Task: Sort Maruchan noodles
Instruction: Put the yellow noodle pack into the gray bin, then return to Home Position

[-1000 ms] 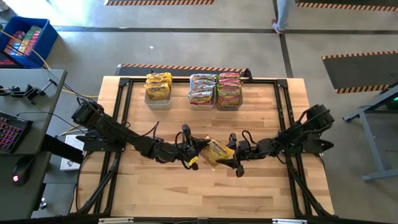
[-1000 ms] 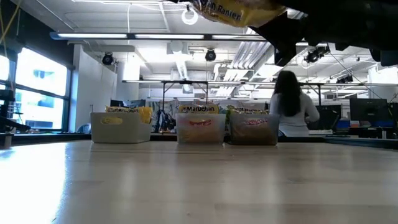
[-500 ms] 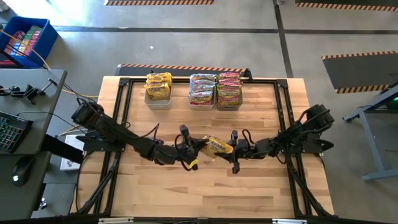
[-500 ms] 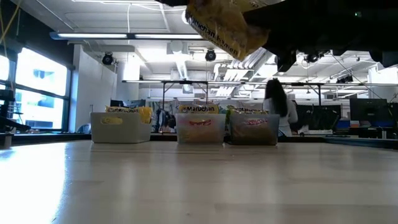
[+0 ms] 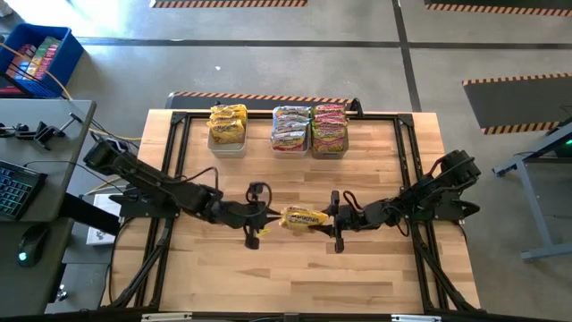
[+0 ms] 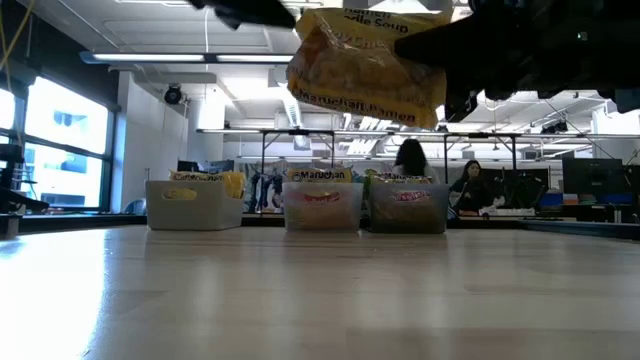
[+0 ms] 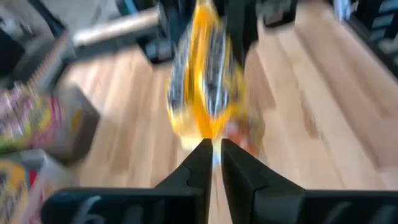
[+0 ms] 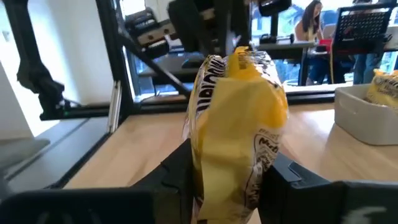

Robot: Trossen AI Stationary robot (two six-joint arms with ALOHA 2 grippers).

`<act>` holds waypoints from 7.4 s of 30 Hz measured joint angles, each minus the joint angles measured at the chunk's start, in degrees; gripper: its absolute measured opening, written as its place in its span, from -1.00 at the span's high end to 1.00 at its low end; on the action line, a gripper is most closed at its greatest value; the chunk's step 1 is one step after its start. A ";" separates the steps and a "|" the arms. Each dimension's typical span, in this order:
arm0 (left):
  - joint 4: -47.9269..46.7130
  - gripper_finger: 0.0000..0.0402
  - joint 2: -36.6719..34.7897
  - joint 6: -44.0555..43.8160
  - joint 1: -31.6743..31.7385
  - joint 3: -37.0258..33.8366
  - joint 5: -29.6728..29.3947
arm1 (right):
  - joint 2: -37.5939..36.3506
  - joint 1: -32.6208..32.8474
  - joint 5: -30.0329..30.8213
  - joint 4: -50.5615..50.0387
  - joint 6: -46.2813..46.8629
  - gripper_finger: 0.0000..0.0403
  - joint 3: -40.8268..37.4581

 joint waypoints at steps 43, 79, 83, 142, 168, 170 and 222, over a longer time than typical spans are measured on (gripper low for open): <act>-5.98 -0.20 6.89 -9.22 5.57 0.00 12.98 | 8.04 -9.08 -10.18 -39.94 -10.10 0.51 25.51; -38.19 0.61 -9.66 8.92 19.31 0.00 13.44 | 2.94 -7.62 1.09 -48.30 -13.10 0.23 25.51; -42.59 0.61 -12.77 15.66 27.98 0.00 14.59 | 2.73 -7.37 1.41 -49.51 -13.25 0.30 25.51; -34.32 0.31 -0.75 39.92 69.70 0.02 22.29 | 2.80 -7.41 -0.06 -51.91 -12.44 0.36 25.49; -38.11 0.76 1.20 47.02 65.96 -0.02 18.75 | 2.82 -7.41 -0.25 -51.91 -12.44 0.36 25.46; -37.95 0.74 2.51 45.40 65.96 -0.02 18.82 | 2.82 -7.41 -0.25 -51.91 -12.44 0.36 25.46; -4.48 0.98 -42.89 15.86 48.00 -19.90 32.06 | -27.30 -13.47 0.73 -52.86 -17.90 0.64 4.24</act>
